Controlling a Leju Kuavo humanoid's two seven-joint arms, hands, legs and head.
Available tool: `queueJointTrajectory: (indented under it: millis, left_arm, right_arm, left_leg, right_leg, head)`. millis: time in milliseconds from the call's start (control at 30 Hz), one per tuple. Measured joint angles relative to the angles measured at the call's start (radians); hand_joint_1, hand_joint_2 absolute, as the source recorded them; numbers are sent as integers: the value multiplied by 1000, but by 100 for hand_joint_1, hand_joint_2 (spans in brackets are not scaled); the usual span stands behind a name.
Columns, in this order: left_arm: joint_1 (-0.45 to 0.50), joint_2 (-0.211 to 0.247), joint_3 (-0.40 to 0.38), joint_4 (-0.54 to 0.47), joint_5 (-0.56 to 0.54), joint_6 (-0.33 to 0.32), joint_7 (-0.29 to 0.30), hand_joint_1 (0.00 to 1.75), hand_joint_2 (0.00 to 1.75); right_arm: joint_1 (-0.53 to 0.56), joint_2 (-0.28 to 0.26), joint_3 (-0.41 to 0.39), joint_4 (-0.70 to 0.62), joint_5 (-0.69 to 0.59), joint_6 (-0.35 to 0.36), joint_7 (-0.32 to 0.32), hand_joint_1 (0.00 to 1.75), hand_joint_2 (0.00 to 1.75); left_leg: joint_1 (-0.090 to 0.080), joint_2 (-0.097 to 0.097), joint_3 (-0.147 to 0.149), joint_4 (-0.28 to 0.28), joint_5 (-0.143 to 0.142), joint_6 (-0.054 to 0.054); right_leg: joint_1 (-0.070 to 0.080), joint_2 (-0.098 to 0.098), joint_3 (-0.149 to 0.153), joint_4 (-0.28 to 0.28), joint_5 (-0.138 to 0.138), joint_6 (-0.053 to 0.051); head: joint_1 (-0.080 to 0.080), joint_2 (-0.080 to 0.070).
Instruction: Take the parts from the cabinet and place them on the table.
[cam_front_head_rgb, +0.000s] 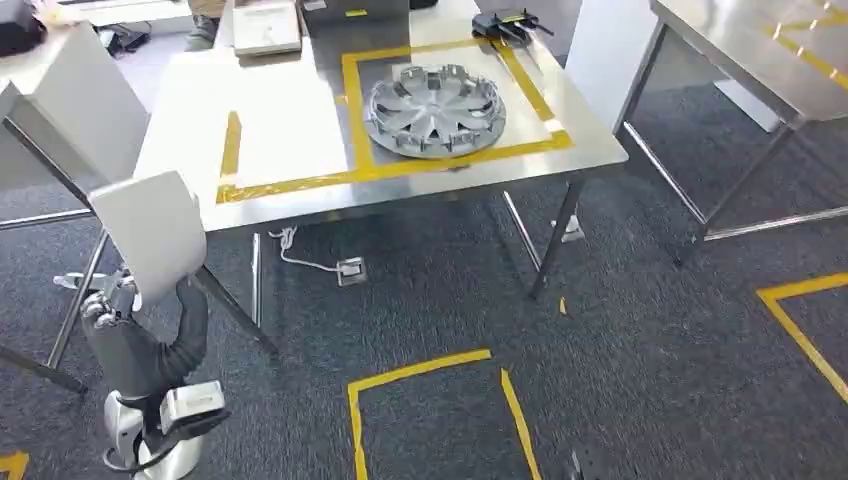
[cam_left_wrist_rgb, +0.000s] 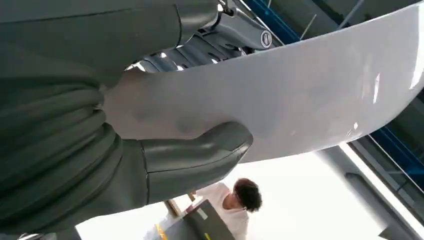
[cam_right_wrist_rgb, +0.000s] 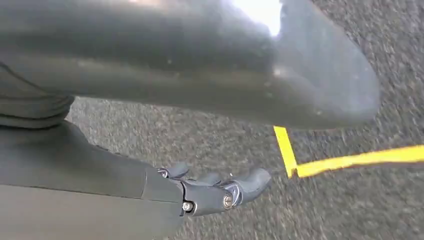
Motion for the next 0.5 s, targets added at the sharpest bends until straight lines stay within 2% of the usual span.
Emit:
queueJointTrajectory:
  millis: [67, 100, 133, 167, 233, 267, 300, 333, 400, 467, 500]
  left_arm:
    - [8, 2, 0, 0, 0, 0, 0, 175, 175]
    - [12, 3, 2, 0, 0, 0, 2, 175, 175]
    - [14, 3, 3, -1, 0, 0, 3, 175, 175]
    - [15, 3, 3, -2, 0, 0, 5, 175, 175]
    - [16, 4, 3, -7, -3, 0, 5, 175, 175]
    - [16, 4, 3, -10, -7, 0, 5, 175, 175]
    - [17, 4, 3, -10, -8, 0, 6, 175, 175]
    - [18, 4, 4, -11, -10, 0, 6, 175, 175]
    - [22, 4, 6, -14, -18, 0, 9, 175, 175]
    - [23, 3, 12, -19, -27, -1, 16, 175, 175]
    - [24, 3, 13, -22, -29, 0, 17, 175, 175]
  right_arm:
    - [0, 0, 0, 0, 0, 5, 0, 0, 0]
    - [1, 0, 0, 0, 0, 9, 0, 0, 0]
    - [2, 0, 0, 0, 0, 12, 0, 0, 0]
    - [3, 0, 0, 0, 0, 13, 0, 0, 0]
    - [3, 2, 0, 0, -1, 16, 0, 0, 0]
    - [3, 3, 0, 0, -1, 17, 0, 0, 0]
    - [2, 3, 0, 0, -2, 21, -1, 0, 0]
    - [1, 3, 0, 0, -3, 23, -2, 0, 0]
    - [4, 4, -2, 0, -10, 26, -5, 0, 0]
    - [2, 5, -9, 0, -16, 27, -11, 0, 0]
    - [-1, 6, -10, 0, -16, 27, -12, 0, 0]
  left_leg:
    - [1, 0, -95, 147, -70, -4]
    - [1, 0, -124, 181, -78, -4]
    - [1, 0, -131, 173, -60, -3]
    - [1, 0, -117, 121, -19, 0]
    - [-2, -1, -46, -54, 93, 16]
    - [-6, -1, -30, -115, 114, 24]
    - [-11, 0, -30, -109, 54, 23]
    - [-12, -1, -26, -109, 51, 28]
    - [-8, -4, -16, -125, 91, 47]
    - [-2, 0, 13, -129, 91, 57]
    - [-2, 0, 15, -129, 88, 61]
  right_leg:
    - [2, 3, 4, 0, -9, -5]
    - [2, 5, 8, 1, -13, -5]
    - [3, 7, 14, 1, -18, -5]
    - [4, 9, 23, 1, -23, -4]
    - [5, 11, 42, 0, -35, 1]
    - [6, 11, 49, 1, -39, 4]
    - [8, 16, 50, 1, -43, 11]
    - [7, 15, 50, -4, -48, 20]
    - [11, 15, 59, 13, -34, 33]
    - [8, 9, 47, 50, -62, 44]
    - [7, 7, 18, 99, -90, 47]
  head:
    - [1, 0]
    - [0, 0]
    - [0, 0]
    - [0, 0]
    - [0, 0]
    - [0, 0]
    - [1, 0]
    - [0, 0]
    - [2, 0]
    - [3, 0]
    - [5, 0]
